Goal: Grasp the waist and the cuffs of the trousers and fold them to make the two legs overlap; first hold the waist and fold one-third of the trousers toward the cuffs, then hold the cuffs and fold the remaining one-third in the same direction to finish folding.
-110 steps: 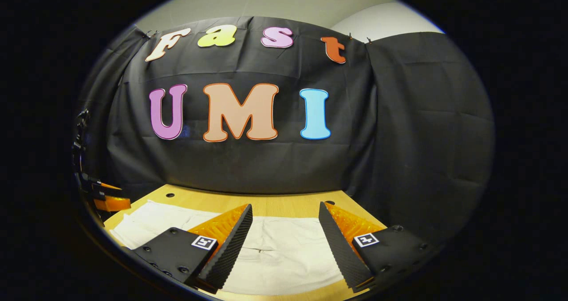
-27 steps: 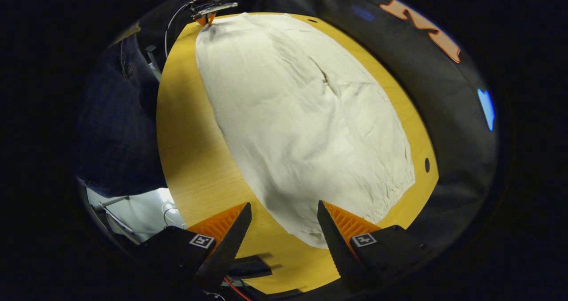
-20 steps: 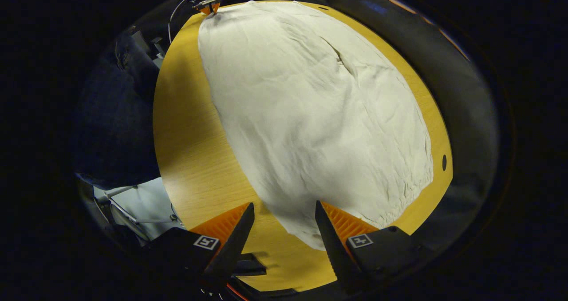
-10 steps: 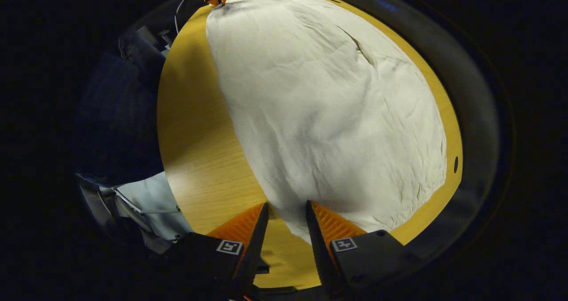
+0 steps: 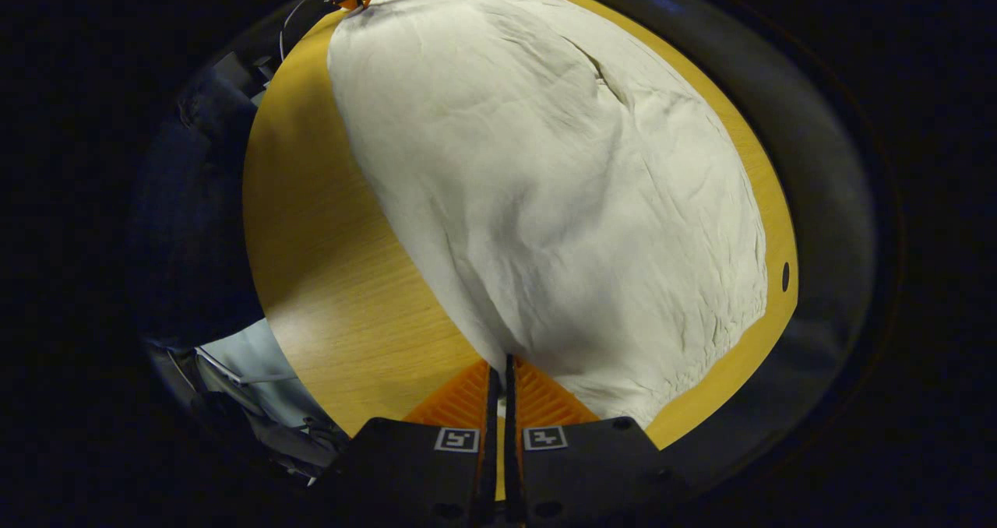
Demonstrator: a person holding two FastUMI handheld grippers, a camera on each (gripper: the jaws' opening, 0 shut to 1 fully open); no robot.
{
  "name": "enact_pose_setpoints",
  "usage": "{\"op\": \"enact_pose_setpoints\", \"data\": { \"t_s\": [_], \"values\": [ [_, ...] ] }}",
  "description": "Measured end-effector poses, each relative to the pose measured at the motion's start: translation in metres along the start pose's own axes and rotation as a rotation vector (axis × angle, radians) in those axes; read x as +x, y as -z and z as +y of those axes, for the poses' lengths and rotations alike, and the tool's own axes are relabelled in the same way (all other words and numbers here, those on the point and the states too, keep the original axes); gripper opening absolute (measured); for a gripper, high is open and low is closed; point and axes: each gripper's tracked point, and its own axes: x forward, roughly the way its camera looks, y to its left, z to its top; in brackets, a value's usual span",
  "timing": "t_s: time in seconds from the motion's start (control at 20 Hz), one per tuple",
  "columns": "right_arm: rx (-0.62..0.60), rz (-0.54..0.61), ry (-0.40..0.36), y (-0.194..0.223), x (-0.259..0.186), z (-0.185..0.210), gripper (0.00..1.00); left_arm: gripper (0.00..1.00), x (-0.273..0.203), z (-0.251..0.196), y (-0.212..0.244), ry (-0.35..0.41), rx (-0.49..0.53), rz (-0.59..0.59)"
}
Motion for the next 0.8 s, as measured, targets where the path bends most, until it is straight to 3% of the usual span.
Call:
{"op": "enact_pose_setpoints", "data": {
  "t_s": [0.15, 0.4, 0.8],
  "values": [
    [0.018, 0.009, -0.001, -0.001, -0.001, 0.0, 0.07, 0.0, -0.001, 0.001, -0.001, -0.001, -0.008, -0.008],
    [0.092, -0.023, 0.039, -0.007, -0.013, -0.013, 0.05, 0.0, -0.014, 0.019, -0.005, -0.072, -0.019, -0.048],
    [0.222, -0.164, 0.241, -0.056, -0.058, -0.099, 0.04, 0.0, -0.066, 0.118, -0.037, -0.308, -0.079, -0.148]
  ]
}}
